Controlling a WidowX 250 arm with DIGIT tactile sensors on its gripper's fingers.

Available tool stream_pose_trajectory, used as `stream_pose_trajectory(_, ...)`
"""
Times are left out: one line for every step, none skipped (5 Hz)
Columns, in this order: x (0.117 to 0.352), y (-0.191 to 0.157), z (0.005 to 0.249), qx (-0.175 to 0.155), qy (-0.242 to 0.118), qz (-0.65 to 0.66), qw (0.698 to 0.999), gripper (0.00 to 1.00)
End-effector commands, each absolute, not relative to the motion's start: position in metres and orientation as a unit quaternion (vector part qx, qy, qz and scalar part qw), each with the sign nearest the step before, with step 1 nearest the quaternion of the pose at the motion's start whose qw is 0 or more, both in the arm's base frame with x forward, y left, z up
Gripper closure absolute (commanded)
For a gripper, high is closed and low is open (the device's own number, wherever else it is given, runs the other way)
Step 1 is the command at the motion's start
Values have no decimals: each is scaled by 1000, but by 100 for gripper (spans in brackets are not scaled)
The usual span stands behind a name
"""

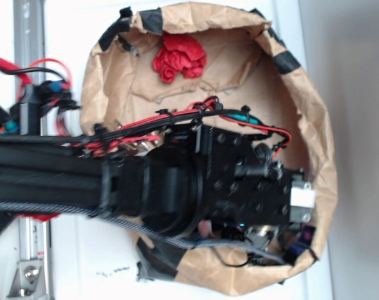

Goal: Grab the blue rope.

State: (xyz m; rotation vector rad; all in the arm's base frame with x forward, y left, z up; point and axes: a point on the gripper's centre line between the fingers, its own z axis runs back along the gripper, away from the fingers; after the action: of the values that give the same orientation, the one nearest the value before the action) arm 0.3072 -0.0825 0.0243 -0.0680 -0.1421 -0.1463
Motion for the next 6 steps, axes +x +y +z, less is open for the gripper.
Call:
stream_pose_trajectory(286,-88,3,-32,-40,-61,997,100)
stream_pose_trajectory(277,-84,0,-37,-33,-49,998,100)
stream_pose_trajectory(274,-83,7,-24,-35,-39,998,100)
stream_pose_trajectory(279,-73,34,8,-58,-18,998,100)
stream_pose_trajectory(265,-24,84,7,-79,87,993,100)
stream_pose_trajectory(238,19,132,11,-83,113,990,100)
